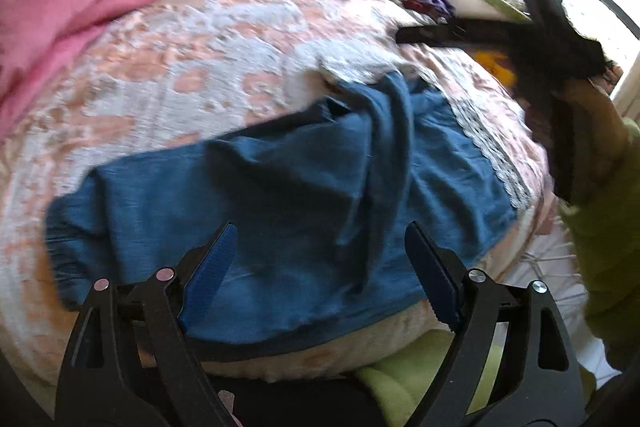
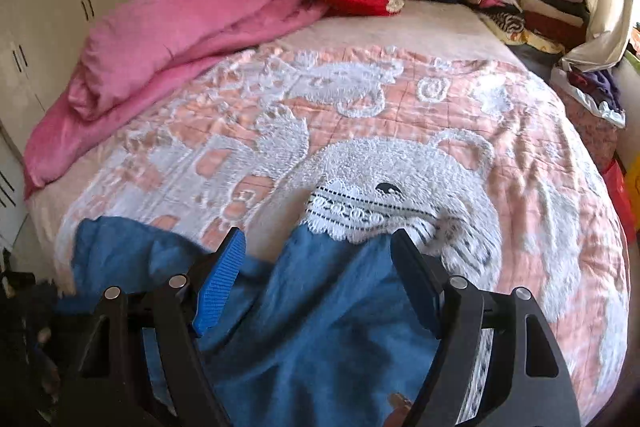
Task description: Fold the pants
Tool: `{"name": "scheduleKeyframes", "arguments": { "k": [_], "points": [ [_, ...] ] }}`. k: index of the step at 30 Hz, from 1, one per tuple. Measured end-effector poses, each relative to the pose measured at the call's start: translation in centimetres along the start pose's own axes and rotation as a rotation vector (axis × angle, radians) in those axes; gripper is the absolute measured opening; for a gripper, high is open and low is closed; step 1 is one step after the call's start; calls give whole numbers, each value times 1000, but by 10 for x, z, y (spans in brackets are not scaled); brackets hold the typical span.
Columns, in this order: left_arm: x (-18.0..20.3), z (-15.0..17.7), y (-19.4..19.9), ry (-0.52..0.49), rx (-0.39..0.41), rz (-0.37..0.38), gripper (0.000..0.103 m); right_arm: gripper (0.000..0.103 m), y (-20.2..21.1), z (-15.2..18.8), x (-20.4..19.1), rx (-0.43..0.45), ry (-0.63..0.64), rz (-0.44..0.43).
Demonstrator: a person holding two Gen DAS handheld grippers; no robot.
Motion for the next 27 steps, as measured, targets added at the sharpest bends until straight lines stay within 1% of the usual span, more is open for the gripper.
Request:
{"name": "scheduleKeyframes", "arguments": {
  "k": [3, 5, 7, 10, 13, 15, 17, 18, 19, 20, 21, 25, 27],
  "points": [
    [10, 3, -20, -5, -42, 43, 78, 74, -31, -8, -10, -51, 21, -4],
    [20, 4, -34, -19, -68, 69, 71, 74, -49, -11, -14, -80, 36, 8],
    [26, 4, -44, -31, -88, 90, 67, 74, -71, -14, -21, -112, 47, 24],
    [28, 1, -62, -31, -108, 94, 62, 74, -97, -19, -26, -146, 38, 51],
    [24, 0, -77, -18, -123, 85, 62, 74, -122, -21, -28, -185, 39, 93],
    [21, 0, -82, -9, -120, 79, 62, 74, -135, -20, -24, -211, 30, 112],
    [20, 2, -85, -12, -114, 77, 62, 58, -145, -18, -19, -219, 24, 119],
    [21, 2, -85, -19, -112, 74, 62, 42, -146, -19, -14, -206, 25, 133],
    [21, 3, -86, -27, -111, 71, 62, 26, -144, -19, -11, -204, 24, 127],
    [22, 3, -86, -31, -109, 70, 62, 17, -141, -20, -8, -194, 17, 109],
    [23, 4, -86, -31, -108, 70, 62, 10, -135, -20, -5, -179, 8, 94],
    [25, 7, -89, -44, -94, 66, 62, 9, -98, -19, 14, -95, -31, 78],
    [26, 6, -90, -48, -88, 62, 62, 9, -73, -14, 32, -67, -98, 49]
  ]
}}
Point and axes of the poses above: each gripper's, at about its wrist camera, not at the fingertips, and y roughly against the way its jaws point, x to its right, z to its underside, the point moved 6 cm from there along -y, roughly the way its jaws point, and after that the axes turned 11 degrees about z, right-handed, at the moved point
